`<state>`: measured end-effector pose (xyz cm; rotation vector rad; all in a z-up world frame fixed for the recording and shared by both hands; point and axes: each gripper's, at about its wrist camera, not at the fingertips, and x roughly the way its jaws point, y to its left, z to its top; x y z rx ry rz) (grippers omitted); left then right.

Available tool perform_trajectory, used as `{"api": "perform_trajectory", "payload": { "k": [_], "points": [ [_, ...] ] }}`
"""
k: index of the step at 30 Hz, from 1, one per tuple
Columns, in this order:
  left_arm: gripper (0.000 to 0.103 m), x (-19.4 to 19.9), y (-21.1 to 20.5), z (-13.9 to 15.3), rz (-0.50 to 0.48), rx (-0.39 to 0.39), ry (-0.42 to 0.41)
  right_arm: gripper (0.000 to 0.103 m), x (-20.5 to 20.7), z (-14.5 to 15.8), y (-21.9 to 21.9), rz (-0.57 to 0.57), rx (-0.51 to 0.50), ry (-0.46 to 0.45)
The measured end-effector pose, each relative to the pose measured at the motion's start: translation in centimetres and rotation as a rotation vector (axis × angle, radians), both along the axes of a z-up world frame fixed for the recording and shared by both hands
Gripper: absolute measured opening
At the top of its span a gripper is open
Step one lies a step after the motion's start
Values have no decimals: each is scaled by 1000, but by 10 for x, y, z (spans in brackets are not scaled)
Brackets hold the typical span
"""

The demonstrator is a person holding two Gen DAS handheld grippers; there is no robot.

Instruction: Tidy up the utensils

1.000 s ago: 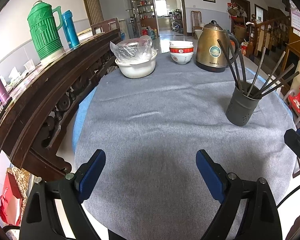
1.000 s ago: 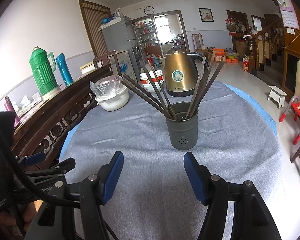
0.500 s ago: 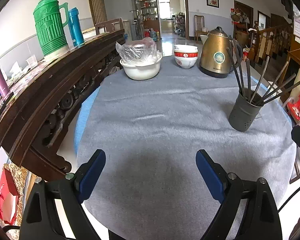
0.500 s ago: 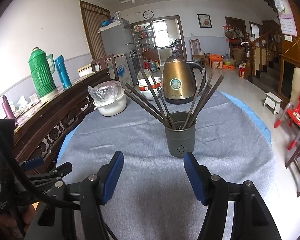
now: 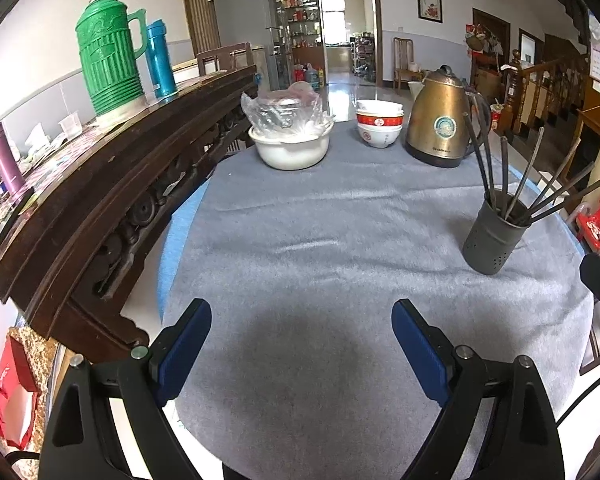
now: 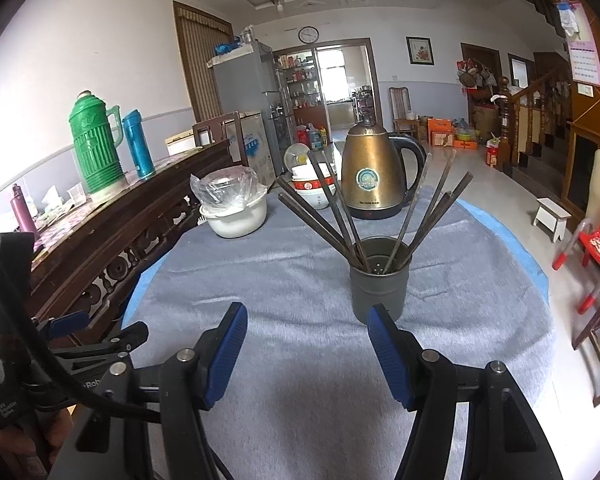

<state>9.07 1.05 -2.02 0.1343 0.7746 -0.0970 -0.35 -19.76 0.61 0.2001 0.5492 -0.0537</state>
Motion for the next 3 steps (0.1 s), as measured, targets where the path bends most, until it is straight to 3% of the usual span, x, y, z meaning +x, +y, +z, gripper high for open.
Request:
{"api": "perform_trajectory", "payload": {
  "k": [3],
  "points": [
    [92,16,-4,-5,-15,-20,26,67,4,-6,-15,-26,3,13]
  ]
}}
